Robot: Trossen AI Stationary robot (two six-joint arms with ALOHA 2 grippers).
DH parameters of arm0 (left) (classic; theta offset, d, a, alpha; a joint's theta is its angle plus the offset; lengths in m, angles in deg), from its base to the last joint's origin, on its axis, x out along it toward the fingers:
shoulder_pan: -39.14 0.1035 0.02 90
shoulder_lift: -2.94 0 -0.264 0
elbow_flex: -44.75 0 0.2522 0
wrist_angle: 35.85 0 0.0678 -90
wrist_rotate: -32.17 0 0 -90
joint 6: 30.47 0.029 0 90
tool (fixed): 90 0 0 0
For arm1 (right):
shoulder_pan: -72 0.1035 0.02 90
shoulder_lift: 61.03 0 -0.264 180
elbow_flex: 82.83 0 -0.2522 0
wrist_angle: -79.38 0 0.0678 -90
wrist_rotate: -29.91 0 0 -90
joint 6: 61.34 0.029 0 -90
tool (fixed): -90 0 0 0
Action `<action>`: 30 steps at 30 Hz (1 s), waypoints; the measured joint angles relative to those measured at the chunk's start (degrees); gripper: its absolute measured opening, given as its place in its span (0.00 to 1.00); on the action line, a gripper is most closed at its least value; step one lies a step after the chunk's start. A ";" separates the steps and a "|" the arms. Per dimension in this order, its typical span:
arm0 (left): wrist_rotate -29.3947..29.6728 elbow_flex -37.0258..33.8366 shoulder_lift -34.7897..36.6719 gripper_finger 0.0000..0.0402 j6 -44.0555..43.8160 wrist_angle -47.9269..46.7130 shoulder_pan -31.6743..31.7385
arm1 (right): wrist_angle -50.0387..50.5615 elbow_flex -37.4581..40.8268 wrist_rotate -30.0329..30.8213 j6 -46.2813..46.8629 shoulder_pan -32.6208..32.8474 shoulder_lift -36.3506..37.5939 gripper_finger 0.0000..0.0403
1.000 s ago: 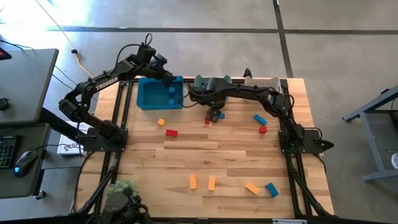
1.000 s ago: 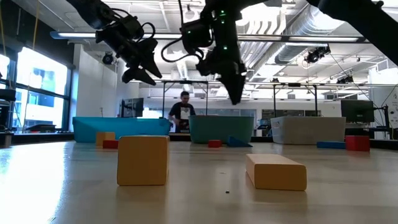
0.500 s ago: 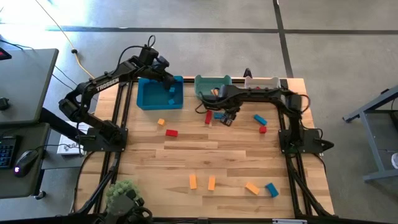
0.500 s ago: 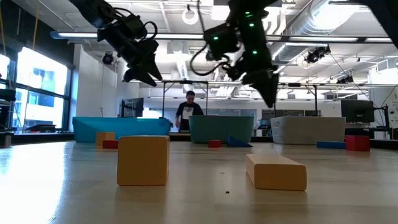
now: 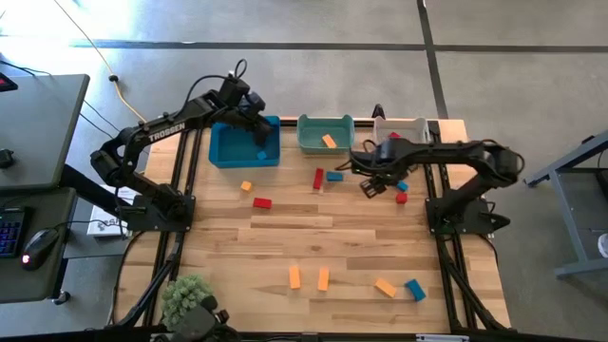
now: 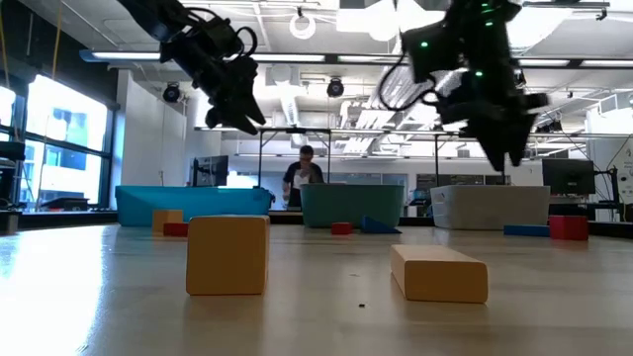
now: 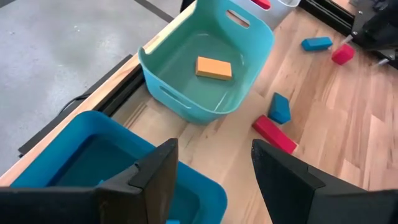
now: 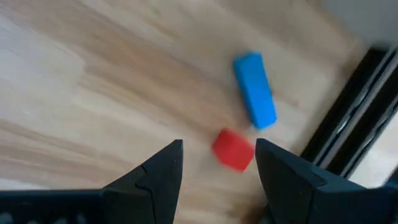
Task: Sort & place blocks by color
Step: Put the yellow block into the green bin
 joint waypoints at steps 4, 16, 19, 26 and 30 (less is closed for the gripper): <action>0.08 0.00 0.00 0.49 -0.06 0.00 -0.61 | -2.14 5.58 -4.25 6.28 1.35 5.62 0.47; 3.01 0.00 0.00 0.49 -3.47 0.00 -3.25 | -15.98 17.96 -17.14 20.48 13.14 15.74 0.47; 3.00 0.00 0.00 0.49 -4.06 -0.15 -4.12 | -18.90 19.39 -17.47 22.95 17.56 15.89 0.47; 3.32 0.00 0.00 0.49 -8.74 -1.39 -6.30 | -24.29 19.16 -18.82 28.11 26.53 15.86 0.52; 8.19 0.00 0.00 0.49 -8.29 -2.51 -7.69 | -28.90 18.90 -20.02 32.54 30.98 15.89 0.55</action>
